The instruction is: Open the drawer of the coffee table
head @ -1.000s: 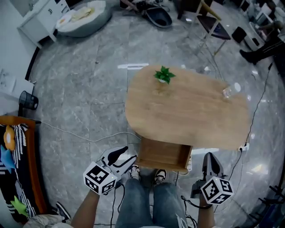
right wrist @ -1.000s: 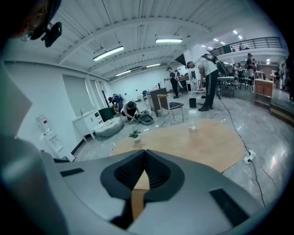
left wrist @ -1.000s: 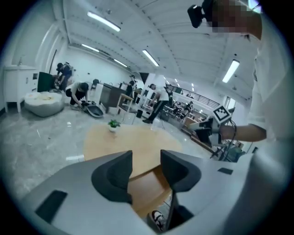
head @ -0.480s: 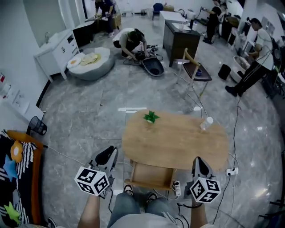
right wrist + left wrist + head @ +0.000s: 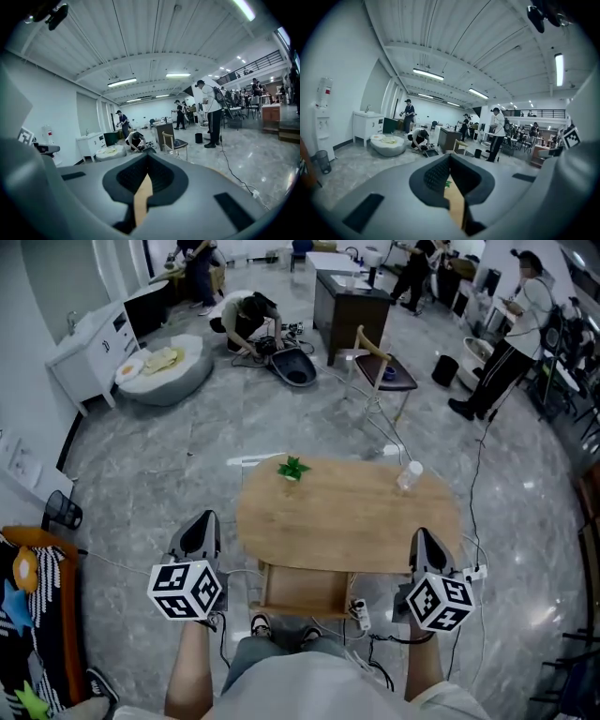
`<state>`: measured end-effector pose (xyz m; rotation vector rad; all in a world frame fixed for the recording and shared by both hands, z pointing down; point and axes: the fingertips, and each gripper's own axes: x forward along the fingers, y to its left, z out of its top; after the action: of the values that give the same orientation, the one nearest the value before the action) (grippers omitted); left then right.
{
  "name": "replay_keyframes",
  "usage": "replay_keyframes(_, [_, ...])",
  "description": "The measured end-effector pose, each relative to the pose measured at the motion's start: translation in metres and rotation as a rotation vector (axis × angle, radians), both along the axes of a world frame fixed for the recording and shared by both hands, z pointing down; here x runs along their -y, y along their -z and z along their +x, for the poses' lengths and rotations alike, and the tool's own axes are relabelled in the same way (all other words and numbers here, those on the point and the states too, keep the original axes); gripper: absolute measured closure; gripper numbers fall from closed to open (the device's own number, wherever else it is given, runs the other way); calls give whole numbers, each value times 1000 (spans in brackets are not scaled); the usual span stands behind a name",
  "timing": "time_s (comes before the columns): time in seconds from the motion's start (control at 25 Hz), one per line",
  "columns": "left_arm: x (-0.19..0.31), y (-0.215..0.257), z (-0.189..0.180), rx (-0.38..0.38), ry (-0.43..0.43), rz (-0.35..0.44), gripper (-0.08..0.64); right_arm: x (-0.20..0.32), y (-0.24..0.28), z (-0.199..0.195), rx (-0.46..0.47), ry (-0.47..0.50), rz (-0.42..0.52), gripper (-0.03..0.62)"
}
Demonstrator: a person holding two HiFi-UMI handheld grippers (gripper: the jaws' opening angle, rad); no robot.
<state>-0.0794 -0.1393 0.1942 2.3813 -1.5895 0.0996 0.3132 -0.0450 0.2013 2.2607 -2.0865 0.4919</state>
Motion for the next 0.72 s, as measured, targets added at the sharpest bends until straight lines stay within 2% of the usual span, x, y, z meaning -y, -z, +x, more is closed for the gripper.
replay_keyframes(0.44, [11,-10,14,9,-34,-26,565,-12,-6,6,12,-66,1,592])
replay_keyframes(0.6, [11,-10,21,26,-47,-25,565,-16,-8,8,-51,-72,-19,594])
replay_keyframes(0.72, [9,-10,22,34,-55,-26,565,-18,-6,5,-63,-74,-21,594])
